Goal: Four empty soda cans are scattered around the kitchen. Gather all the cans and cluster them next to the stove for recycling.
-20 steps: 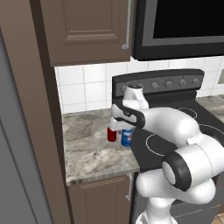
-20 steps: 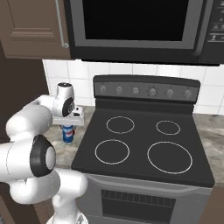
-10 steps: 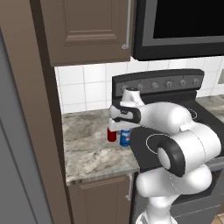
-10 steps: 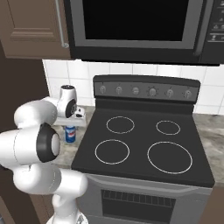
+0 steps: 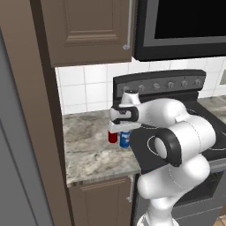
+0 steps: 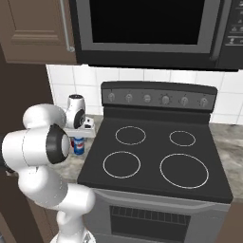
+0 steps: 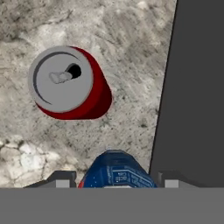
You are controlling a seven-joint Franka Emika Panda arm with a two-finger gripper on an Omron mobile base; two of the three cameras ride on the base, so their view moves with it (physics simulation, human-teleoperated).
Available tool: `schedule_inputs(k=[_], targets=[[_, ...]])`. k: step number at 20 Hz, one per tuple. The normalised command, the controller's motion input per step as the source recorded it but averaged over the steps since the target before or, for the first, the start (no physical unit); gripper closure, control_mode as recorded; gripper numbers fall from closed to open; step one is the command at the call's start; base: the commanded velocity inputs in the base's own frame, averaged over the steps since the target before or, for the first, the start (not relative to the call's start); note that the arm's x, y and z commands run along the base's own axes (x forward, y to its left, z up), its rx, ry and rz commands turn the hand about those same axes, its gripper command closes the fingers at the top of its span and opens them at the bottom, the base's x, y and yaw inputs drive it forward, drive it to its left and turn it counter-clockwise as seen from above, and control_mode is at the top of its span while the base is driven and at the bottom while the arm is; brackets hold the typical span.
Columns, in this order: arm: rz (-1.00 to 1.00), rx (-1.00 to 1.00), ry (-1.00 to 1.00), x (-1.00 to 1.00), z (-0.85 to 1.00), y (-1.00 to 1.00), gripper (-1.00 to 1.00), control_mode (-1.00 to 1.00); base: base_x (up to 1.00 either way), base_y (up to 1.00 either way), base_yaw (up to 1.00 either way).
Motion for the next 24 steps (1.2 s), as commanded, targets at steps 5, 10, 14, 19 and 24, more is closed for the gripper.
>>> schedule_inputs(k=[5,10,14,19,24], targets=[[0.0,-0.02,0.0,0.17,-0.16,0.03,1.0,-1.0,0.0,0.0,0.0],[0.0,-0.02,0.0,0.1,-0.18,0.02,1.0,-1.0,0.0,0.0,0.0],[0.0,-0.01,0.0,0.1,-0.17,0.02,1.0,-1.0,0.0,0.0,0.0],[0.0,-0.01,0.0,0.03,-0.17,0.01,1.0,-1.0,0.0,0.0,0.0],[0.0,0.0,0.0,0.0,-0.13,0.0,-1.0,-1.0,0.0,0.0,0.0]])
